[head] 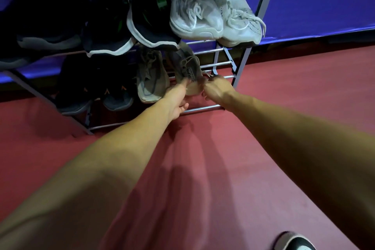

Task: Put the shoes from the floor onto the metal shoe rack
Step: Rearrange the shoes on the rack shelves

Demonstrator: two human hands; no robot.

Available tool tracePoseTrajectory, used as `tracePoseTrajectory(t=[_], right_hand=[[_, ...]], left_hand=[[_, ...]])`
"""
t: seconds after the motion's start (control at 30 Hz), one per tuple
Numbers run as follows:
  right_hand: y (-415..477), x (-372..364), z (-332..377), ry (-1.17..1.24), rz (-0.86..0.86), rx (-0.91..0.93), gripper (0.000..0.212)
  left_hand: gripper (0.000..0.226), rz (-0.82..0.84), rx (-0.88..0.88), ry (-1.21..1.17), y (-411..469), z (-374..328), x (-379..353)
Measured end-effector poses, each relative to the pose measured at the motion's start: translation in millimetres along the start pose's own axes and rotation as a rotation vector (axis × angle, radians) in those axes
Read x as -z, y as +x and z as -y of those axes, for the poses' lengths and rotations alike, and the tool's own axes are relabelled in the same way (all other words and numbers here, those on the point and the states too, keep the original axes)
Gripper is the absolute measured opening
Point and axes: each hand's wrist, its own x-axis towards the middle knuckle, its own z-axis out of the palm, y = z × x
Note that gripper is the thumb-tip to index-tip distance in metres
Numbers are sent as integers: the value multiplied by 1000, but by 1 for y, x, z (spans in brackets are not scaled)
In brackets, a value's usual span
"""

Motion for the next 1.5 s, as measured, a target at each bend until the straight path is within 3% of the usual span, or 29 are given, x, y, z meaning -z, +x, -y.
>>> tracePoseTrajectory(t=[0.2,0.27,0.43,0.53,0.67,0.83,1.0,1.1,1.27,1.5], right_hand=[[-7,8,13,-7,-94,15,42],[-7,15,8,-6,-198,-1,50],[-18,23,1,-17,-238,-35,56],[-26,21,3,-61,-289,24,39],[-45,17,14,-296,-276,145,41],[-53,4,22,-418,-197,334,39],[-50,4,25,-453,-114,314,49],[-47,-1,23,-491,-112,323,44],[-40,-2,23,-522,-116,352,25],[-38,2,25,-441,-47,367,21]], left_hand=[[10,21,9,3,-9,-4,4],[9,70,-17,43,-20,-7,10],[15,105,-130,83,-43,-17,33],[21,82,-193,51,-50,-25,52],[41,118,-225,78,-57,-32,75],[25,199,-208,125,-65,-26,92],[36,201,-201,166,-65,-26,104],[50,210,-217,158,-63,-29,108],[36,191,-257,110,-63,-33,106],[32,33,-314,24,-53,-39,105]])
